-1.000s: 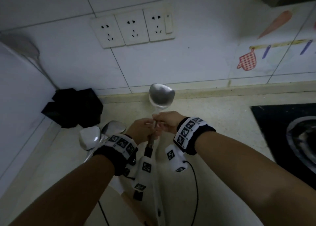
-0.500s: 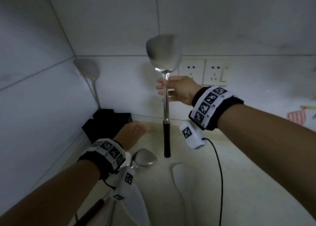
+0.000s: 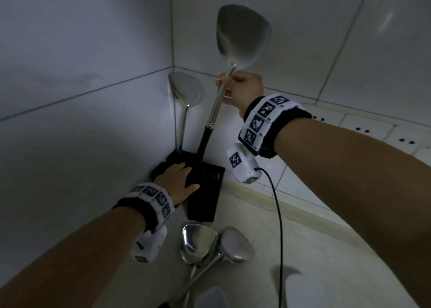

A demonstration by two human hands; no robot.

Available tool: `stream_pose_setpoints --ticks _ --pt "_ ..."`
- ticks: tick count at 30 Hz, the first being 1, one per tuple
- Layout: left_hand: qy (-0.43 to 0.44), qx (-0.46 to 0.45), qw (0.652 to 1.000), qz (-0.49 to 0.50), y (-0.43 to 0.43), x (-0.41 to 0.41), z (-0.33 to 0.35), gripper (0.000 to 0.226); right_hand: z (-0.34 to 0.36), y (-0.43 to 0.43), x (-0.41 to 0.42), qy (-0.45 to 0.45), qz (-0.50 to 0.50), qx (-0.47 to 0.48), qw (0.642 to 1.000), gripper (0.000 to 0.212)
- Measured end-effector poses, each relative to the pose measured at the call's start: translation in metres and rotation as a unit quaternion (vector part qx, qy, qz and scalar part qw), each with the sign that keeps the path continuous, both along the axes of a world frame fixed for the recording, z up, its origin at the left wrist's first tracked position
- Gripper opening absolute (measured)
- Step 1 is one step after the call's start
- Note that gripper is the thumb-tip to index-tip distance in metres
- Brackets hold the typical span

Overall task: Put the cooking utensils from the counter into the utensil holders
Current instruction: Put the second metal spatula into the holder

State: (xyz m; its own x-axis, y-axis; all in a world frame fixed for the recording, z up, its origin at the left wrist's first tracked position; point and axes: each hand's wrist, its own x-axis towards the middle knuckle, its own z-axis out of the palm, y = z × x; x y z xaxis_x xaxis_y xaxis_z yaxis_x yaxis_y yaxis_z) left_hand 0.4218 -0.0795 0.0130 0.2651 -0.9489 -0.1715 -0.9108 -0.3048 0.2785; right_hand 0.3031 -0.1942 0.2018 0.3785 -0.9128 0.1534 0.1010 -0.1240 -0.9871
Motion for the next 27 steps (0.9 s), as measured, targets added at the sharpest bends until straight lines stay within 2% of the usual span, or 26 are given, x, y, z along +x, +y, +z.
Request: stream_pose_setpoints --ticks 3,6,10,14,21,27 --pt "-0.027 -0.013 0.998 -0.047 -0.010 -0.003 -0.013 0.063 -0.017 -0.009 0.013 0.042 0.015 0.000 0.999 0.032" --pt "-0.017 -0.006 0.998 -0.067 -0.023 -0.008 -0.022 0.066 -0.034 -0.020 0.017 0.071 0.024 0.015 0.997 0.027" --pt "-0.015 0.014 0.998 -0.066 -0.032 -0.012 -0.038 0.068 -0.068 -0.031 0.026 0.084 0.015 0.068 0.994 0.027" --pt "-0.018 -0.018 0.996 -0.089 -0.035 -0.008 -0.042 0.066 -0.108 -0.033 0.031 0.100 0.006 0.113 0.989 0.034" --pt "0.049 -0.044 0.991 -0.117 -0.040 -0.003 -0.038 0.057 -0.122 -0.045 0.035 0.129 -0.027 0.082 0.988 0.035" --pt "0.083 -0.054 0.988 -0.115 -0.042 -0.002 -0.034 0.051 -0.133 -0.041 0.034 0.170 -0.114 0.031 0.978 0.040"
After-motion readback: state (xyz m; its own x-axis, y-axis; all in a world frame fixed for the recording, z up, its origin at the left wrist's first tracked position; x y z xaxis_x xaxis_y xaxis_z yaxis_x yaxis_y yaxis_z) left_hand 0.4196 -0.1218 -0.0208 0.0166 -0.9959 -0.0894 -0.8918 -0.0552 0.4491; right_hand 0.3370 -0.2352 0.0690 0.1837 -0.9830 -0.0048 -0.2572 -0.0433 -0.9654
